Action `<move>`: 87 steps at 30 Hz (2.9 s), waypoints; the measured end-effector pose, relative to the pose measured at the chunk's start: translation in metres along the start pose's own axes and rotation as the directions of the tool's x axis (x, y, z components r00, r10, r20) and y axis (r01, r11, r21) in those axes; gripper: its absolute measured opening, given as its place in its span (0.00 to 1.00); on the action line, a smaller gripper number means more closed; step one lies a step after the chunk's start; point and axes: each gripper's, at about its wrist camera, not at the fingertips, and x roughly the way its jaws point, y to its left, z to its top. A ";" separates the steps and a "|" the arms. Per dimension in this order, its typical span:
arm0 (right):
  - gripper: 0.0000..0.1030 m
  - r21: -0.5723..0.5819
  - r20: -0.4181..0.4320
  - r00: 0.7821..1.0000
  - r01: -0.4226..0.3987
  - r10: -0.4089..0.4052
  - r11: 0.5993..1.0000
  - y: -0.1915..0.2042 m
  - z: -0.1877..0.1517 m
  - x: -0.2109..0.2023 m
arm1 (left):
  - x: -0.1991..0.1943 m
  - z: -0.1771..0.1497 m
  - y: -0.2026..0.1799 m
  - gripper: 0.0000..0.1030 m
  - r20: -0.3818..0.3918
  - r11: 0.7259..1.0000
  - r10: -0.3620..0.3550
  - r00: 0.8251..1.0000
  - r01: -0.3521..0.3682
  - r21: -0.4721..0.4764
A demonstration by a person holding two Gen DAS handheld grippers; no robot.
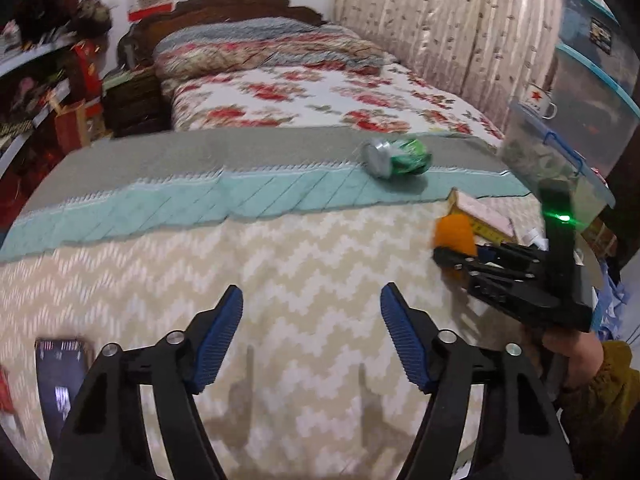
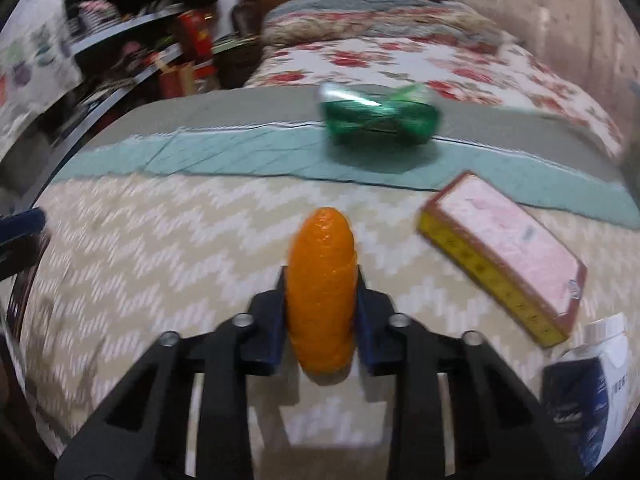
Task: Collect trash
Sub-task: 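Close the right tool on the orange, then hold the orange in the right tool while the left moves toward the green can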
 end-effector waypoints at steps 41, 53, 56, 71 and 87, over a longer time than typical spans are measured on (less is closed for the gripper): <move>0.26 0.050 0.008 0.999 0.049 -0.049 0.998 0.039 -0.015 -0.005 | -0.044 -0.055 0.030 0.74 0.386 0.768 0.448 0.806 -0.569 0.295; 0.26 0.060 0.009 0.999 0.039 -0.039 0.997 0.037 -0.013 -0.004 | -0.040 -0.053 0.029 0.75 0.374 0.782 0.440 0.816 -0.553 0.288; 0.26 0.061 0.009 0.999 0.038 -0.039 0.997 0.037 -0.014 -0.004 | -0.039 -0.053 0.031 0.75 0.371 0.784 0.446 0.814 -0.556 0.276; 0.26 0.061 0.008 0.999 0.038 -0.039 0.997 0.036 -0.014 -0.004 | -0.041 -0.052 0.040 0.76 0.362 0.797 0.450 0.816 -0.550 0.250; 0.26 0.076 0.011 1.000 0.027 -0.028 0.997 0.033 -0.015 -0.004 | -0.081 -0.041 -0.010 0.78 0.447 0.870 0.260 0.856 -0.409 0.277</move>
